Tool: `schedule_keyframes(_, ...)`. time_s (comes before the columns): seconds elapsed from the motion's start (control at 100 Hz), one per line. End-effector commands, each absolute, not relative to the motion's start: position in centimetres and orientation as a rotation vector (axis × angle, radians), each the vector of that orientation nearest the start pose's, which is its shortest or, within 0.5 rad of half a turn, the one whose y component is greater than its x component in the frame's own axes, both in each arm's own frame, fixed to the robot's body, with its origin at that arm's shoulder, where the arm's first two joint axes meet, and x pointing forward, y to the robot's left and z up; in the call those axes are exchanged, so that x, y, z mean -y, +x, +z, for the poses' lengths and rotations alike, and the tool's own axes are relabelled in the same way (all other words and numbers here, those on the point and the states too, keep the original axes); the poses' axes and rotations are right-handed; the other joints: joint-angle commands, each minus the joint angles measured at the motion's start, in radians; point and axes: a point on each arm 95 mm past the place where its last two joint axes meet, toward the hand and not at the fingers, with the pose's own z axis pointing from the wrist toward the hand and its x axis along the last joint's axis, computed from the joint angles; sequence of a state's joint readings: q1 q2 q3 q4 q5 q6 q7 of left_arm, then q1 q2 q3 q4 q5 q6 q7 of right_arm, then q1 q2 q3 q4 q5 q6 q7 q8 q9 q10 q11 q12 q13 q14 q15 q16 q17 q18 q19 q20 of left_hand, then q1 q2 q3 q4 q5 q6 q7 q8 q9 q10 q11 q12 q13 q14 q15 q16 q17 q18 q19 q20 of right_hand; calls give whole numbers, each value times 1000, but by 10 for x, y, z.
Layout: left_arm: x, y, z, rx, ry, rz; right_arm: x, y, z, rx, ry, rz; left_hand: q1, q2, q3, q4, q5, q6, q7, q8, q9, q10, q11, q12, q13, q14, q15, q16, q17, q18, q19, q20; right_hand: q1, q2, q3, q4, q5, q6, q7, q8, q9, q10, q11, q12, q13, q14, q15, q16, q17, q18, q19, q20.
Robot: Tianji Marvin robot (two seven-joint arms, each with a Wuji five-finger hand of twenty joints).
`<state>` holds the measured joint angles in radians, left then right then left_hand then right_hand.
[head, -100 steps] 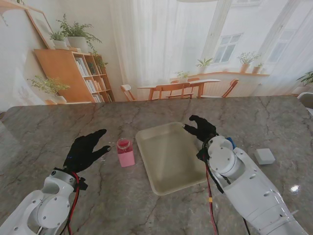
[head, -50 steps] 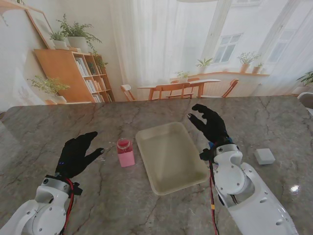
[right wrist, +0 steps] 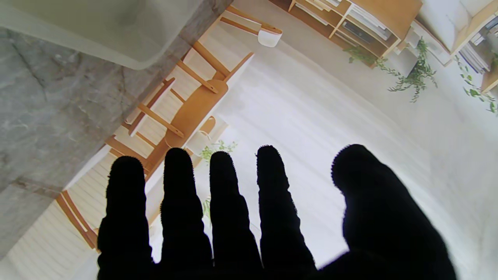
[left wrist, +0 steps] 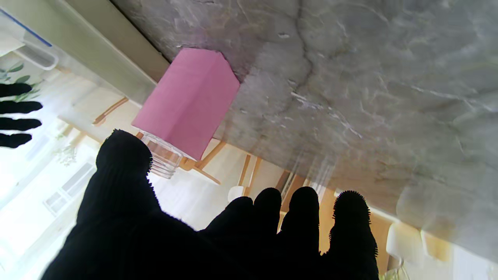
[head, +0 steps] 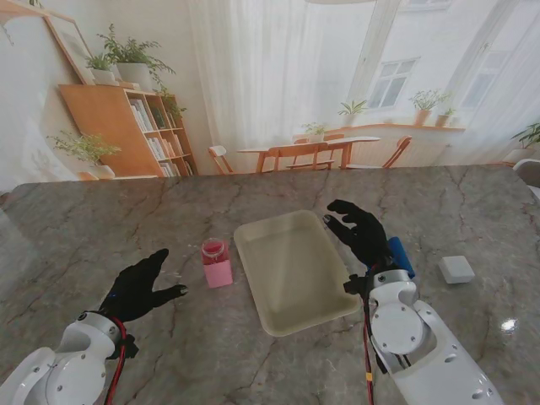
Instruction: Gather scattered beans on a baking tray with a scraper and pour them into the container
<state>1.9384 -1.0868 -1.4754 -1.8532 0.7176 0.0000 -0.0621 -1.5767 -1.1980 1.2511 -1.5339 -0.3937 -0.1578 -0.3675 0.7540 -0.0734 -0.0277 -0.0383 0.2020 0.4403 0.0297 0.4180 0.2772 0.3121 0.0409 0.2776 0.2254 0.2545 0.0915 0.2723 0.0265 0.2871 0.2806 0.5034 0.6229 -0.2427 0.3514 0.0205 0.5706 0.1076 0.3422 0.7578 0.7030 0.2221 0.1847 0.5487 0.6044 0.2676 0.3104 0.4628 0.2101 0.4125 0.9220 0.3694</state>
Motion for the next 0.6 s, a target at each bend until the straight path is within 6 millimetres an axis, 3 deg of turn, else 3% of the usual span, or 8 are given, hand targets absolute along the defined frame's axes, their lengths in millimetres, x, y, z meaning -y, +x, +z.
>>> schedule_keyframes(0.0, -51, 323, -339, -1320, -1657, -1569, 6, 404, -322, 958, -2144, -2701, -16, -49, 2, 22, -31, 67, -13, -20, -24, -8, -7, -11, -46, -16, -15, -14, -12, -6, -31, -30, 2, -2, 34, -25, 21, -32, 10, 25, 7, -26, 22, -1, 7, -30, -14, -8, -7, -24, -12, -17)
schedule_keyframes(0.3, -41, 347, -362, -1265, -1777, -1675, 4, 404, -323, 895, -2166, -2692, -34, -57, -2, 22, -63, 71, -26, -40, -72, -4, -22, -22, -87, -26, -26, -36, -39, -25, -51, -54, 28, 12, 28, -25, 32, -31, 24, 29, 16, -27, 32, 2, 12, -30, -14, 1, -3, -16, -9, -6)
schedule_keyframes(0.35, -39, 351, -365, -1257, -1787, -1695, 3, 403, -324, 887, -2171, -2687, -46, -58, 0, 22, -60, 74, -37, -61, -87, -2, -24, -37, -99, -26, -26, -56, -39, -28, -64, -81, 33, 15, 25, -25, 35, -30, 27, 30, 16, -26, 35, 4, 12, -30, -13, 2, -5, -13, -8, -4)
schedule_keyframes(0.59, -35, 364, -371, -1304, -1814, -1722, 3, 403, -324, 867, -2190, -2684, -61, -90, -5, 20, -59, 77, -41, -85, -102, -2, -27, -48, -115, -29, -26, -70, -45, -30, -74, -101, 46, 25, 14, -23, 43, -30, 37, 34, 21, -26, 44, 9, 15, -29, -5, 7, -5, -5, 2, 5)
